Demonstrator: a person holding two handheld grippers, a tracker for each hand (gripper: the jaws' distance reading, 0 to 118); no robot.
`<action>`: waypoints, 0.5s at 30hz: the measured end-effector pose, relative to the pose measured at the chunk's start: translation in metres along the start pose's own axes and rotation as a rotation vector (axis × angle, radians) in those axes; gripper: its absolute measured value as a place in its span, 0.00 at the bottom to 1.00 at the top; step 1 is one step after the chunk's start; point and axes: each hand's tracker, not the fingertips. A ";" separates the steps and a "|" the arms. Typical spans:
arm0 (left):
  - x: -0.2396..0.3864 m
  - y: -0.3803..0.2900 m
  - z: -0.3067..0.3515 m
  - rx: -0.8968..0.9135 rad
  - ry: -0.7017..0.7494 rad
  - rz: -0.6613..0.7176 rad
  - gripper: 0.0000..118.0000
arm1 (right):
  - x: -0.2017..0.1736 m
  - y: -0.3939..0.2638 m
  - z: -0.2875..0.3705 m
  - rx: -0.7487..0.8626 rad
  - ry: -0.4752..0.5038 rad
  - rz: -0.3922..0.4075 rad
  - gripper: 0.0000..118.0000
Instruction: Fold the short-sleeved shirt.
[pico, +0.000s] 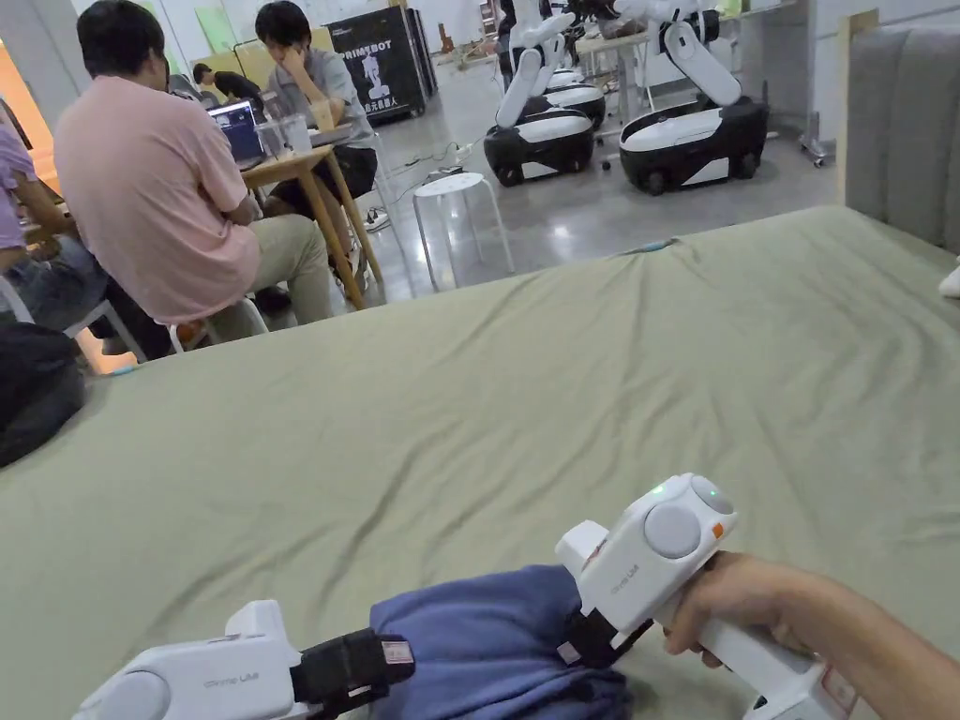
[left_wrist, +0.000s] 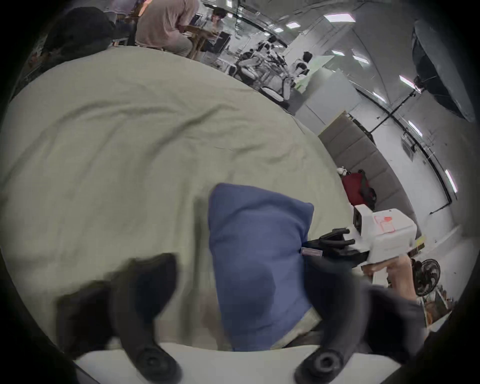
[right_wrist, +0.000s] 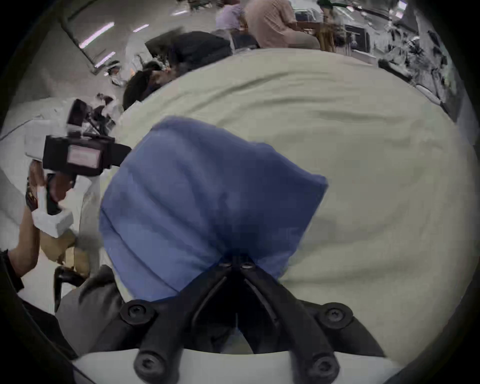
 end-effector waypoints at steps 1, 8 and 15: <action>0.000 -0.002 -0.009 -0.010 -0.013 -0.009 0.98 | 0.004 0.000 0.006 -0.015 -0.001 -0.009 0.00; 0.007 -0.005 -0.052 -0.078 0.078 -0.020 0.95 | 0.007 -0.004 0.007 0.001 0.020 -0.051 0.00; 0.033 0.003 -0.007 0.044 -0.066 -0.044 0.15 | -0.009 -0.001 0.011 0.013 -0.034 0.023 0.00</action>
